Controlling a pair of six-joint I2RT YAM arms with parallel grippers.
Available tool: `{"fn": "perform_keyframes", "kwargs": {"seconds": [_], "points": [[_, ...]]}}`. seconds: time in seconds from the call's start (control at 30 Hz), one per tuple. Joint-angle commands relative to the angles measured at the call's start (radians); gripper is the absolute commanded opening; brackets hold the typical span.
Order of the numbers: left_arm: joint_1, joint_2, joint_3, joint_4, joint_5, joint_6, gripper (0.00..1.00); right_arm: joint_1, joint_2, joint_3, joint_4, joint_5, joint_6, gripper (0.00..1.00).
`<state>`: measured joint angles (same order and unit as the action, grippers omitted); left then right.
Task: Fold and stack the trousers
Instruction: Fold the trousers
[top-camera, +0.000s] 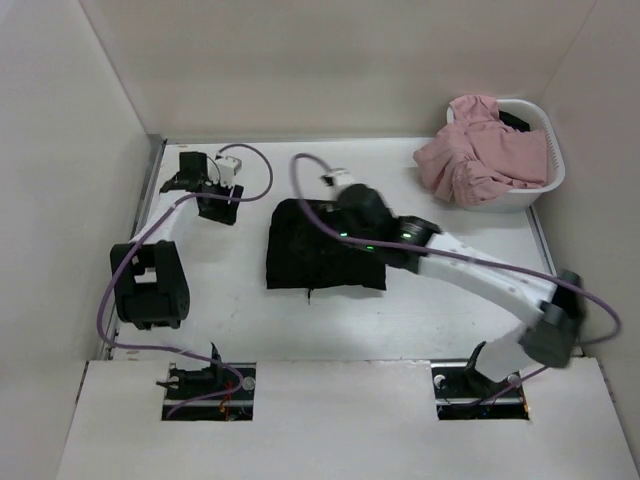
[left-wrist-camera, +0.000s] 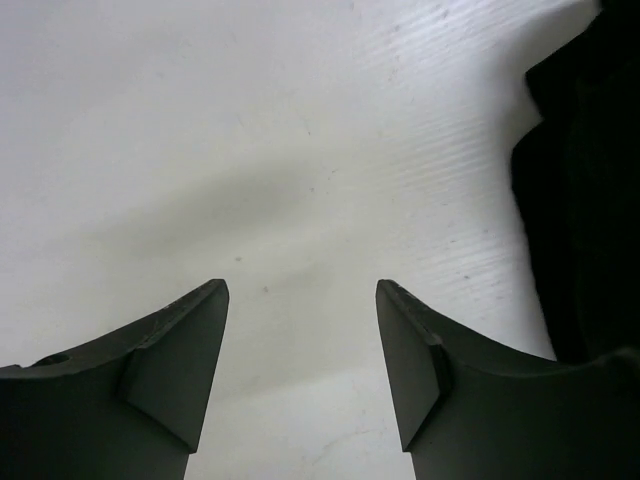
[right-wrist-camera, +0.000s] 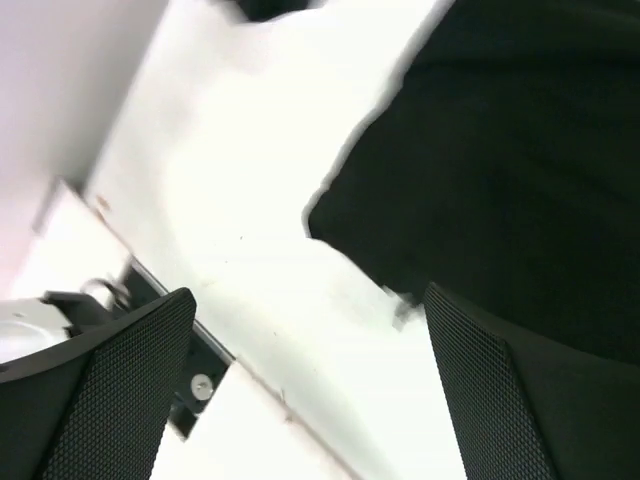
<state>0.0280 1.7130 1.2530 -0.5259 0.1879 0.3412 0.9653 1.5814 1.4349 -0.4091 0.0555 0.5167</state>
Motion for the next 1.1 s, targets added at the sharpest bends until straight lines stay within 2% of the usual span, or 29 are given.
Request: {"fn": "perform_keyframes", "kwargs": {"seconds": [0.0, 0.1, 0.2, 0.37, 0.47, 0.57, 0.6, 0.63, 0.67, 0.77, 0.87, 0.97, 1.07], "points": [[-0.062, -0.218, 0.069, -0.035, 0.066, -0.018, 0.61, -0.174, -0.214, -0.267, 0.159, 0.095, 0.199, 0.97], [-0.199, -0.292, 0.011, -0.115, 0.146, -0.011, 0.62, -0.308, -0.287, -0.488, 0.203, 0.057, 0.264, 0.94], [-0.297, -0.323, -0.122, -0.140, 0.194, -0.008, 0.61, -0.365, -0.320, -0.643, 0.340, -0.022, 0.267, 0.92], [-0.368, -0.334, -0.343, -0.080, 0.173, 0.025, 0.58, -0.408, -0.307, -0.786, 0.414, -0.033, 0.324, 0.77], [-0.382, -0.335, -0.429, -0.011, 0.102, 0.056, 0.57, -0.437, -0.302, -0.829, 0.412, -0.008, 0.335, 0.71], [-0.372, -0.384, -0.414, 0.012, 0.099, 0.045, 0.57, -0.464, -0.349, -0.821, 0.395, -0.019, 0.297, 0.73], [-0.366, -0.406, -0.390, 0.006, 0.105, 0.039, 0.57, -0.471, -0.383, -0.806, 0.380, -0.028, 0.269, 0.78], [-0.359, -0.430, -0.360, 0.000, 0.108, 0.032, 0.57, -0.483, -0.427, -0.783, 0.354, -0.035, 0.234, 0.87], [-0.348, -0.458, -0.328, -0.006, 0.107, 0.018, 0.57, -0.498, -0.469, -0.753, 0.313, -0.046, 0.202, 1.00], [-0.296, -0.561, -0.218, -0.008, 0.088, -0.016, 0.58, -0.593, -0.569, -0.636, 0.108, -0.075, 0.087, 1.00], [-0.175, -0.670, -0.146, 0.036, 0.018, -0.071, 0.62, -0.714, -0.594, -0.516, -0.167, -0.085, -0.054, 1.00], [-0.008, -0.733, -0.116, 0.073, -0.095, -0.146, 0.68, -0.811, -0.589, -0.437, -0.359, -0.045, -0.133, 1.00], [0.205, -0.750, -0.148, 0.086, -0.148, -0.208, 0.71, -0.915, -0.595, -0.407, -0.450, 0.018, -0.142, 1.00]]}}
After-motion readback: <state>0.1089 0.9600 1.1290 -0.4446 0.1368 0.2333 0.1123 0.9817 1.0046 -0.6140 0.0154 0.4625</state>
